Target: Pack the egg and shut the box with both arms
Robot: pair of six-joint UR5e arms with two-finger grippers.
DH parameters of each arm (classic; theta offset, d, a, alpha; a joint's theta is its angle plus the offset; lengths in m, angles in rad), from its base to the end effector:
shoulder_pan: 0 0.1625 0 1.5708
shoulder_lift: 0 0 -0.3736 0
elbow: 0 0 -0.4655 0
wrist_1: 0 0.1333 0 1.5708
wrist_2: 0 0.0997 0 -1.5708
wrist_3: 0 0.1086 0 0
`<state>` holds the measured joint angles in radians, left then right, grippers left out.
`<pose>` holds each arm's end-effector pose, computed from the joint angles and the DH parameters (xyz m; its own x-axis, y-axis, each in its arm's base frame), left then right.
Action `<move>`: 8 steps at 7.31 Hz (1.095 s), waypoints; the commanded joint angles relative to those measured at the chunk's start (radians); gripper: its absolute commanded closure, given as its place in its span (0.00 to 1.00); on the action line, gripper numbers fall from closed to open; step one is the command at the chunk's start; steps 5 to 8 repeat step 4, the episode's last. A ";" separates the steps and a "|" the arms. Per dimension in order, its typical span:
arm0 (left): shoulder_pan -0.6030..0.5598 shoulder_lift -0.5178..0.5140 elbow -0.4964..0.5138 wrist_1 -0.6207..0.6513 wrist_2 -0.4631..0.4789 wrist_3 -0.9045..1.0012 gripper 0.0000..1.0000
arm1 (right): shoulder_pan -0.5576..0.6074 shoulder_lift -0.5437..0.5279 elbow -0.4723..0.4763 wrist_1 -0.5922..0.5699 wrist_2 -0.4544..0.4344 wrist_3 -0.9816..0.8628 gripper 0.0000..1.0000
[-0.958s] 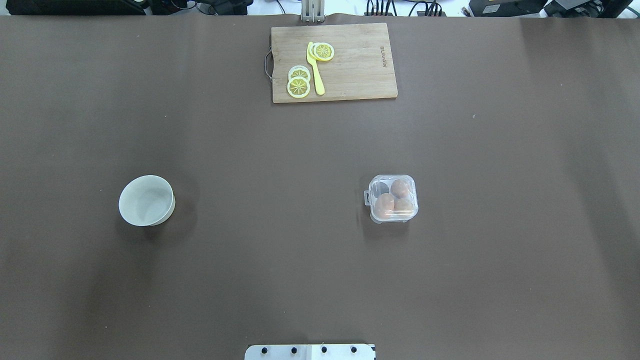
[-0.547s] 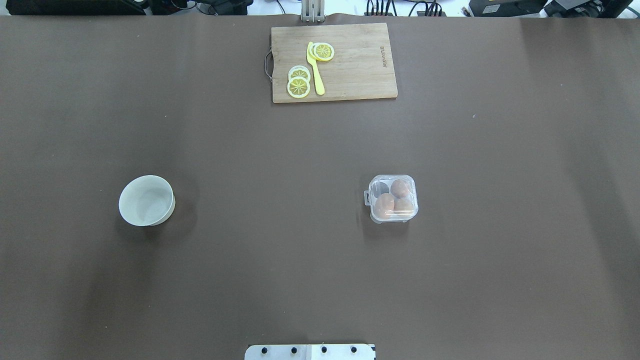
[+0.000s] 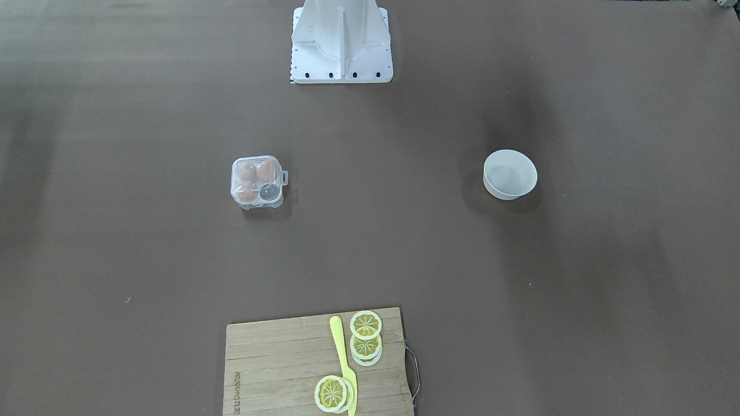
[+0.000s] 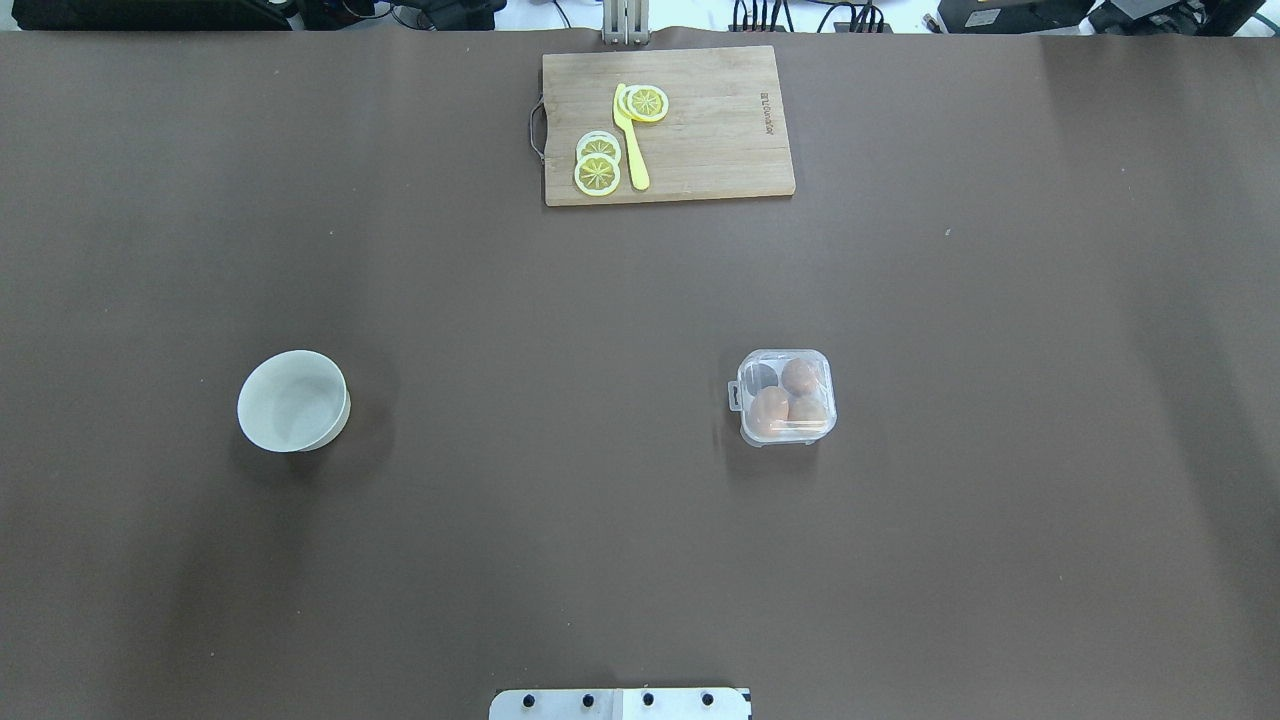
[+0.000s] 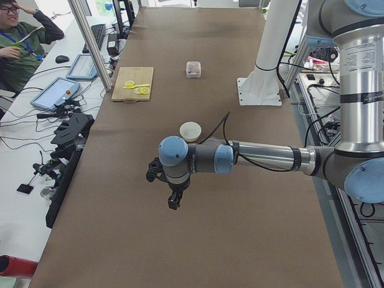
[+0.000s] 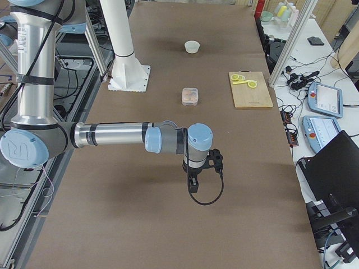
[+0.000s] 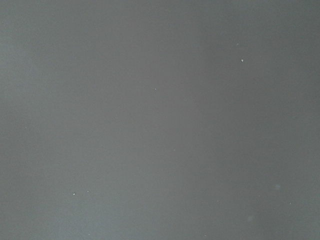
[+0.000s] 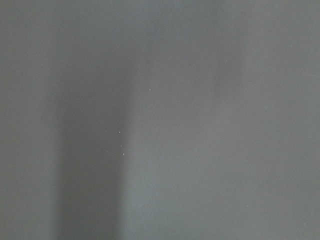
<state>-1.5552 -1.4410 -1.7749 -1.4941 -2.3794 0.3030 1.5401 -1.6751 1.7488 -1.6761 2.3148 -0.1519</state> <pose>-0.0467 -0.5162 0.5736 0.6543 0.3070 -0.6911 -0.2209 0.9516 0.2135 0.0437 -0.5241 0.5828 0.7230 -0.1524 0.6739 0.1417 0.9873 0.0712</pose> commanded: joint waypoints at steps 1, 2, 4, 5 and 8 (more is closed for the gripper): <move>0.000 0.001 0.000 0.000 0.002 0.001 0.02 | -0.002 0.000 0.000 0.001 0.000 -0.001 0.00; -0.002 0.001 0.000 0.000 0.002 -0.001 0.02 | -0.002 0.000 0.001 0.001 0.000 0.000 0.00; -0.002 0.014 -0.006 0.000 0.002 -0.001 0.02 | -0.003 0.000 0.003 0.003 -0.002 -0.001 0.00; -0.002 0.014 -0.006 0.000 0.002 -0.001 0.02 | -0.003 0.000 0.003 0.003 -0.002 -0.001 0.00; -0.002 0.014 -0.006 0.000 0.002 -0.001 0.02 | -0.003 0.000 0.003 0.003 -0.002 -0.001 0.00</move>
